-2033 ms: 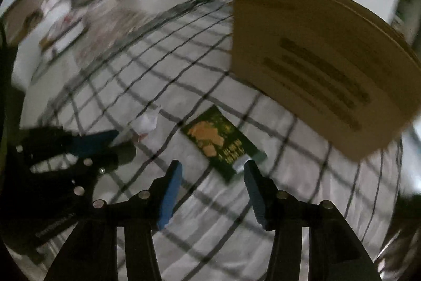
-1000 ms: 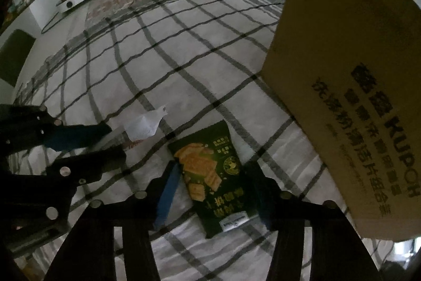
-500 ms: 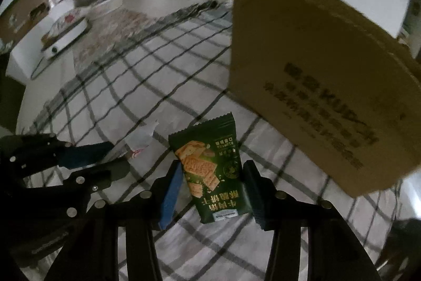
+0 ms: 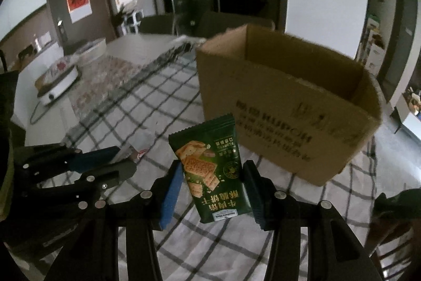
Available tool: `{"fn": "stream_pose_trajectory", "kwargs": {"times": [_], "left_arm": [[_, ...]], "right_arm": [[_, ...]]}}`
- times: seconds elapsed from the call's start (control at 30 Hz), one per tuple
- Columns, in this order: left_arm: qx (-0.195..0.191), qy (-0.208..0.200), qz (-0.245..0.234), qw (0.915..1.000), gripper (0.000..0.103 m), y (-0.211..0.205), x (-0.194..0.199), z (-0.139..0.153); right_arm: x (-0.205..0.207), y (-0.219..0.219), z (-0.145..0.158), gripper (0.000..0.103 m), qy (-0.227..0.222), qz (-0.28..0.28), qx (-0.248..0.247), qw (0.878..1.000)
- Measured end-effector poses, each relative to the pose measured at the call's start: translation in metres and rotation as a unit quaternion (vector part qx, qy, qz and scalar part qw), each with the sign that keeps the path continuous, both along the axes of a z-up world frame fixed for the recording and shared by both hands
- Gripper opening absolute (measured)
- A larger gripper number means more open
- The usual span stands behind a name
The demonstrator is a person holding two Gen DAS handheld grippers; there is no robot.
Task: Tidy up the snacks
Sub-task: 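Lift the white bar and green packet and carry both over the box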
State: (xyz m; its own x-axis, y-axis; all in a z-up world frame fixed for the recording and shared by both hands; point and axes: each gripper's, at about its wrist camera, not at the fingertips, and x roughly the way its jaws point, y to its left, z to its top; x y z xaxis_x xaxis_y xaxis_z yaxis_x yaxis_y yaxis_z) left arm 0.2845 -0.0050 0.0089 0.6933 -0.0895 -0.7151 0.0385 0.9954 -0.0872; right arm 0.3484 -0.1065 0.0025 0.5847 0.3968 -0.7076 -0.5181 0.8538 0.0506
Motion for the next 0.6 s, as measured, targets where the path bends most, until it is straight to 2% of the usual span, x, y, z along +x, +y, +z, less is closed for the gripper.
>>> {"fn": "stream_pose_trajectory", "kwargs": {"times": [0.33, 0.6], "left_arm": [[0.015, -0.037, -0.065, 0.9971, 0.022, -0.011, 0.028, 0.048], [0.018, -0.054, -0.103, 0.9931, 0.022, -0.023, 0.066, 0.081]], "right_arm": [[-0.002, -0.019, 0.046, 0.048, -0.043, -0.058, 0.04, 0.997], [0.021, -0.029, 0.079, 0.048, -0.076, -0.097, 0.052, 0.991]]}}
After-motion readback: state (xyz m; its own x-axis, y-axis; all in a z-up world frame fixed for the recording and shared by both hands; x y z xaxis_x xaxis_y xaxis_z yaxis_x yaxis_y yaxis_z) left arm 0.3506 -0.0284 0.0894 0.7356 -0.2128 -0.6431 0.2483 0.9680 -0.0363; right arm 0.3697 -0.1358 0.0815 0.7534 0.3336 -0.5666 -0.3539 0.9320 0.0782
